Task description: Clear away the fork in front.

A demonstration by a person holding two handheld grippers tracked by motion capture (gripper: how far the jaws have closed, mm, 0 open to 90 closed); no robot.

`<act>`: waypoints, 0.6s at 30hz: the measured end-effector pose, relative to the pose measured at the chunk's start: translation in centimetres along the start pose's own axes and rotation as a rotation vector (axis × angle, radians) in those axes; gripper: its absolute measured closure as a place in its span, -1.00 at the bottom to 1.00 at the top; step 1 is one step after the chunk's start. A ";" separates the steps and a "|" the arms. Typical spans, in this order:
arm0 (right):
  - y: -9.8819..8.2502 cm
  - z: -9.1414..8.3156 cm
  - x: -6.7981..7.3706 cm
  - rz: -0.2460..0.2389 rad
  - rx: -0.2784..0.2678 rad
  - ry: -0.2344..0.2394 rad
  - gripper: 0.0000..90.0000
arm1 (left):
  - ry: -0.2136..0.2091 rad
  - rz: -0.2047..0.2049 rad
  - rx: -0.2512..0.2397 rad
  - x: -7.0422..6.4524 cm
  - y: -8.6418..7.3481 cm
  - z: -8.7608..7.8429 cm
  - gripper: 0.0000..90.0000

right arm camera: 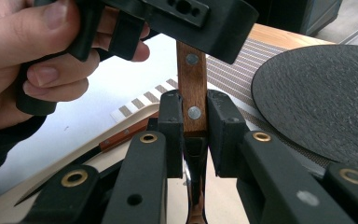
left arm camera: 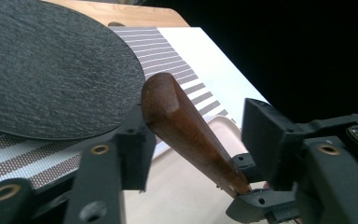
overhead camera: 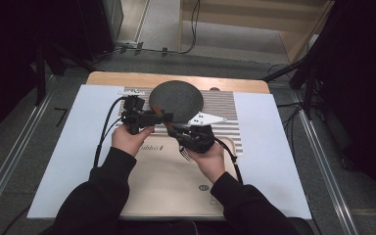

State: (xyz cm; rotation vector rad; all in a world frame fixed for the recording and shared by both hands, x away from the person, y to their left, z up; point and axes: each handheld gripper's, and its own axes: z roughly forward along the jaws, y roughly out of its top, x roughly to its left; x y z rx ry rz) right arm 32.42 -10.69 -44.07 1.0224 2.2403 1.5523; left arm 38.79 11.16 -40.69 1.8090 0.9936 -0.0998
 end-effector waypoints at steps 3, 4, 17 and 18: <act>-0.1 0.1 0.0 -0.001 -0.002 -0.001 0.67 | -0.011 -0.003 0.006 -0.1 0.0 0.0 0.22; -0.1 0.1 0.0 -0.003 -0.003 -0.001 0.67 | -0.023 -0.008 0.008 -0.1 0.0 -0.1 0.32; -0.1 -0.1 0.2 -0.027 -0.021 0.010 0.67 | -0.120 -0.060 0.019 0.2 0.1 -0.4 0.70; -0.1 -0.1 0.2 -0.030 -0.024 0.010 0.67 | -0.130 -0.061 0.018 0.1 0.1 -0.5 0.71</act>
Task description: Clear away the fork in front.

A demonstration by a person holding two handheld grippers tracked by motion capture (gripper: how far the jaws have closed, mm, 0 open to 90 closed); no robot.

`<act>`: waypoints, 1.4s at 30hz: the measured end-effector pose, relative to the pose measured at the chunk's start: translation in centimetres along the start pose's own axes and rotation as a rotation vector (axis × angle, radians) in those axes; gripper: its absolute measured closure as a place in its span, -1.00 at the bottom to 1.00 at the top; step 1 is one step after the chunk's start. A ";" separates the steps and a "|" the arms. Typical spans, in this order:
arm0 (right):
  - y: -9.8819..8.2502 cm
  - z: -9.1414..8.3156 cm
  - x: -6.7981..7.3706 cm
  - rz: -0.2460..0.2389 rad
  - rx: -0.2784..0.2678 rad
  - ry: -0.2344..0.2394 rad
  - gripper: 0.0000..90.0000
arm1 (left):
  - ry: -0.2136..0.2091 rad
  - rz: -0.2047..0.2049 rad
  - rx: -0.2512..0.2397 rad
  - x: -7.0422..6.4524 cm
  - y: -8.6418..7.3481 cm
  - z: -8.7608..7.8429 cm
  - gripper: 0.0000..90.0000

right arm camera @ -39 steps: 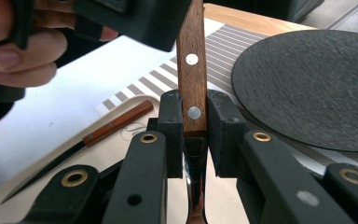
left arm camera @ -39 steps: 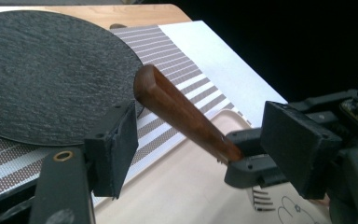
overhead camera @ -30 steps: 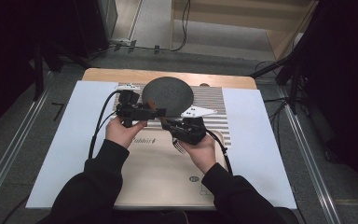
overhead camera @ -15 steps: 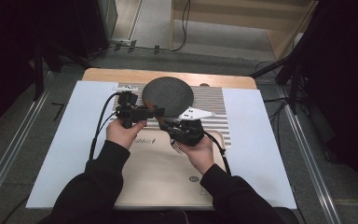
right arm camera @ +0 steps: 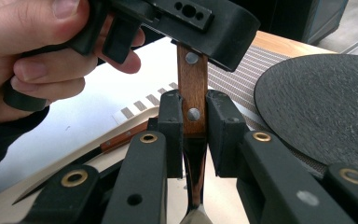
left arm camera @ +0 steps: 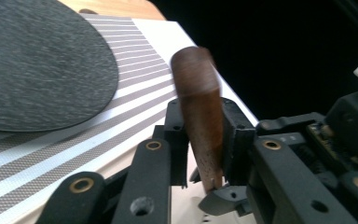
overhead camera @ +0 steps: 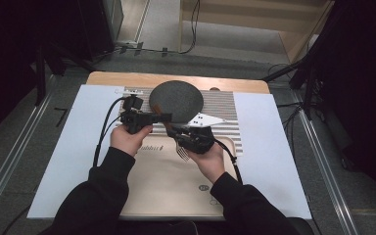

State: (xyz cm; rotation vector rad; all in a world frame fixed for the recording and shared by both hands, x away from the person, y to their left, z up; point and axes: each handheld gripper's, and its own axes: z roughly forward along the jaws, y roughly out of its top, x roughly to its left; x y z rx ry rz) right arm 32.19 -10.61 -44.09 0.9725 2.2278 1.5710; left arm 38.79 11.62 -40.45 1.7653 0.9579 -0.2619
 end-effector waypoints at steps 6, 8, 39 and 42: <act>0.1 -0.2 0.2 -0.034 -0.009 -0.002 0.66 | -0.023 0.011 0.000 -0.3 0.1 -0.2 0.76; 0.2 -0.2 0.2 -0.042 -0.007 -0.006 0.64 | -0.022 0.010 0.006 -0.3 0.1 -0.3 0.79; -0.4 -2.6 -1.9 0.038 0.180 0.100 -0.37 | 0.006 0.117 0.069 -1.0 0.8 -4.1 0.78; -0.7 -2.9 -2.1 0.049 0.193 0.097 -0.38 | -0.008 0.119 0.085 -1.2 0.6 -4.1 0.78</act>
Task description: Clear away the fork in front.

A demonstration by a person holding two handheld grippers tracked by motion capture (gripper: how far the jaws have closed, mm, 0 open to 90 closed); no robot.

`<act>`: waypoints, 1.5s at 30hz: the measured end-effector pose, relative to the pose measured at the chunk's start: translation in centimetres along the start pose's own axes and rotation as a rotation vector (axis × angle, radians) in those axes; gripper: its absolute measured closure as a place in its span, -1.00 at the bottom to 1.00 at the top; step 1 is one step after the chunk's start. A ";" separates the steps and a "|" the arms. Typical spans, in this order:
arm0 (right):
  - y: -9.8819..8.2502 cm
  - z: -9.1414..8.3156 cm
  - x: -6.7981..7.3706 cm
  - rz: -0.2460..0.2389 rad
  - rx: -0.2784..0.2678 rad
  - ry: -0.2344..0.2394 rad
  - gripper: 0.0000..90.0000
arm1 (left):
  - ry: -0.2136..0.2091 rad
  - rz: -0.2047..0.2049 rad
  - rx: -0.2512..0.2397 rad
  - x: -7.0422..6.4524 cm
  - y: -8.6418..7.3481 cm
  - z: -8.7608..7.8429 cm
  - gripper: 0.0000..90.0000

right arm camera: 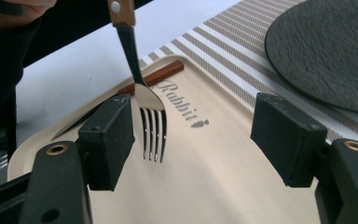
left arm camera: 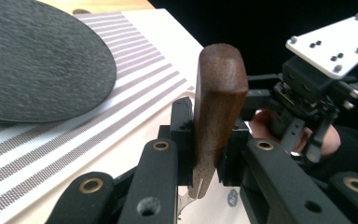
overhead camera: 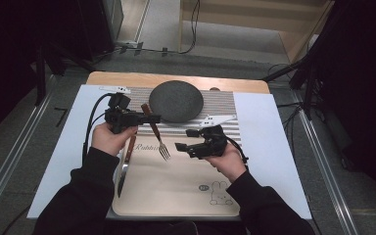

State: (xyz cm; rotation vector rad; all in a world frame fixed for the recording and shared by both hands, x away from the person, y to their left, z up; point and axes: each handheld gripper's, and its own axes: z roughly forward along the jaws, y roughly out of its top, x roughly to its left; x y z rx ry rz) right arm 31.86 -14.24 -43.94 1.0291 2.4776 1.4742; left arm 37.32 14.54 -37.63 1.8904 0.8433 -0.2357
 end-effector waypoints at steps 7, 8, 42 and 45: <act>-0.9 -0.7 0.0 -0.009 0.007 -0.008 -0.39 | -0.046 0.004 0.022 -0.6 -0.7 0.0 0.78; -1.1 -0.8 0.0 -0.004 0.010 -0.008 -0.39 | -0.046 0.008 0.028 -0.7 -0.9 0.0 0.78; -7.9 -6.4 -0.3 0.042 0.096 -0.065 -0.45 | -0.146 -0.011 0.146 -2.5 -6.0 1.9 0.78; -8.6 -6.9 -0.4 0.056 0.108 -0.074 -0.45 | -0.140 -0.023 0.156 -2.2 -6.2 2.2 0.78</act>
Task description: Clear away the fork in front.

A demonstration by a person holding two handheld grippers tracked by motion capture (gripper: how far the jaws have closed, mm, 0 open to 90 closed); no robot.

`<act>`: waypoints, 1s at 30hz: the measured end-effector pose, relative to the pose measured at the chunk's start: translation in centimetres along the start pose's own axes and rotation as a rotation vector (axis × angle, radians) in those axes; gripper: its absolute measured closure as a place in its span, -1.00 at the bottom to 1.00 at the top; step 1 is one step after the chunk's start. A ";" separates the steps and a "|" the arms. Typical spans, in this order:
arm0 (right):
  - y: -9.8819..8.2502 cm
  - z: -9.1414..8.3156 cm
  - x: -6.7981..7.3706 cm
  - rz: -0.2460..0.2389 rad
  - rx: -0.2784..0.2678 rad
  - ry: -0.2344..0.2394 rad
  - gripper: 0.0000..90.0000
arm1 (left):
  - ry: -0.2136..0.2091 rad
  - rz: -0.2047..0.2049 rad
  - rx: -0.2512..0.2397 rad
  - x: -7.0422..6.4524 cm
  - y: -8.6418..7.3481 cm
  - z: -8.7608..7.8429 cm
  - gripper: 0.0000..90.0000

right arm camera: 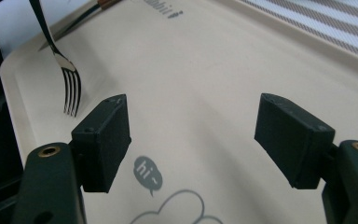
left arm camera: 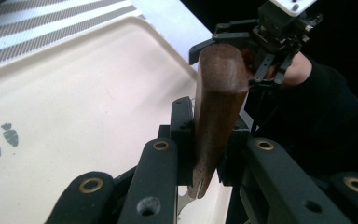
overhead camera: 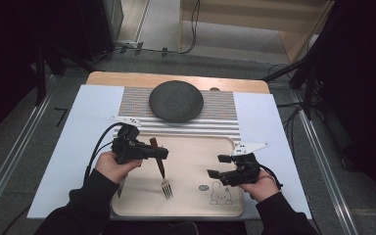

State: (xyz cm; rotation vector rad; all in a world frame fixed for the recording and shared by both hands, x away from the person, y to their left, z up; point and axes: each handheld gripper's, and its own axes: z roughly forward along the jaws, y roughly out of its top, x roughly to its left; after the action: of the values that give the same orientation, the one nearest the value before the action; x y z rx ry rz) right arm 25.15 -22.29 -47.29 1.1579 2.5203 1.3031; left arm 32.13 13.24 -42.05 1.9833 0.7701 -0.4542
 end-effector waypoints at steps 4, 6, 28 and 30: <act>-0.6 -0.3 -0.2 0.009 0.004 -0.004 -0.45 | -0.010 -0.011 -0.008 0.4 -0.1 0.0 0.78; -0.8 -0.4 -0.3 0.012 0.004 -0.006 -0.45 | -0.002 -0.018 -0.010 0.6 -0.1 0.0 0.78; -1.7 -1.0 -0.8 0.044 -0.006 -0.025 -0.45 | 0.234 0.029 0.010 4.7 -1.1 0.8 0.33; -1.7 -1.0 -0.8 0.043 -0.003 -0.024 -0.45 | 0.232 0.014 0.007 5.3 -1.3 0.9 0.32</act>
State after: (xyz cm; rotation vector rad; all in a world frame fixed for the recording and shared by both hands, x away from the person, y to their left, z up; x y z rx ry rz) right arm 24.33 -24.04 -48.12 1.2266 2.4891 1.2950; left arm 35.10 14.68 -46.44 2.0700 0.8977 -0.2199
